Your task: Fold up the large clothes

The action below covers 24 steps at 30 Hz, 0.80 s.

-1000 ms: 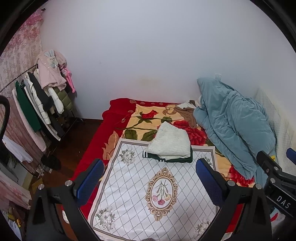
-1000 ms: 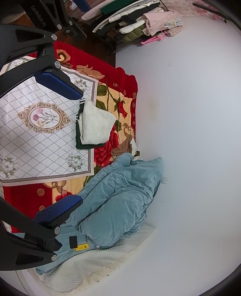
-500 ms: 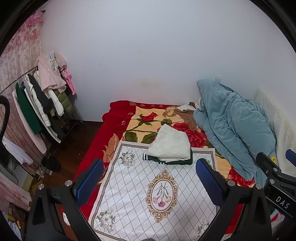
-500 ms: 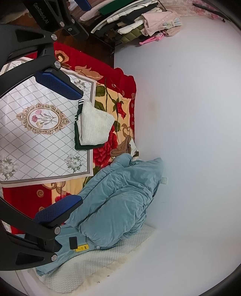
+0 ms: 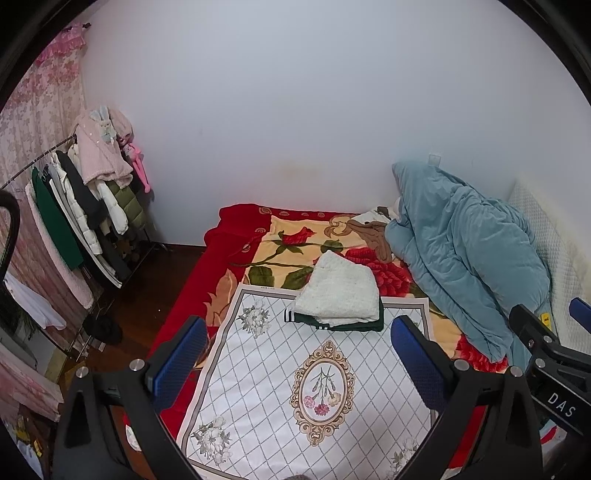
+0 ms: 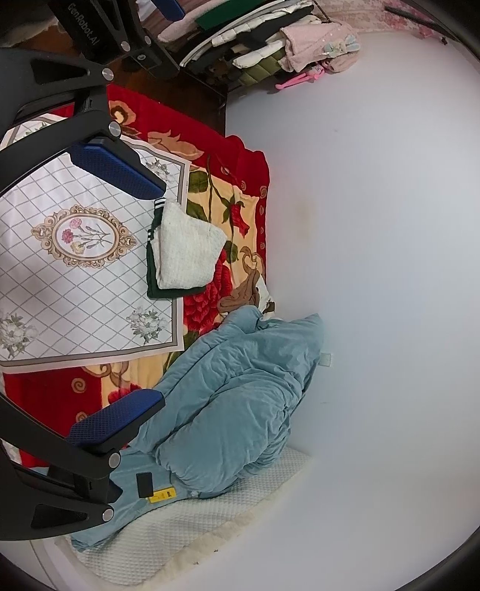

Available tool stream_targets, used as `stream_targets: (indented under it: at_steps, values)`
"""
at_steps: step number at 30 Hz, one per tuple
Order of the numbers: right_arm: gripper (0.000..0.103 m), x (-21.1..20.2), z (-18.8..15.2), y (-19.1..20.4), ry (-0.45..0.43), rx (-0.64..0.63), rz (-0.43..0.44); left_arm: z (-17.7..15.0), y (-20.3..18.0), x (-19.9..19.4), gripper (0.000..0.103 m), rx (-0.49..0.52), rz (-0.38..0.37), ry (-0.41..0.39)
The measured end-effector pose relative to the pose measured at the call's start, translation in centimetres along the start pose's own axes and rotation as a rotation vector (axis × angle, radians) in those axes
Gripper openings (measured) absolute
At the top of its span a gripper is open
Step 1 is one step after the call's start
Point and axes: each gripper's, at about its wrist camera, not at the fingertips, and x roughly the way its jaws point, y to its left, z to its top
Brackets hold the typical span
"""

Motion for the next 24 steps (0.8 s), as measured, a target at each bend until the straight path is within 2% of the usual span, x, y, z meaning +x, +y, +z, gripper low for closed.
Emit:
stream_targets:
  at_steps: [24]
  values:
    - [0.103,-0.49,-0.14,-0.61,-0.002,0.003,-0.014,0.27,0.08,-0.54,0.102,-0.015,-0.003,0.0]
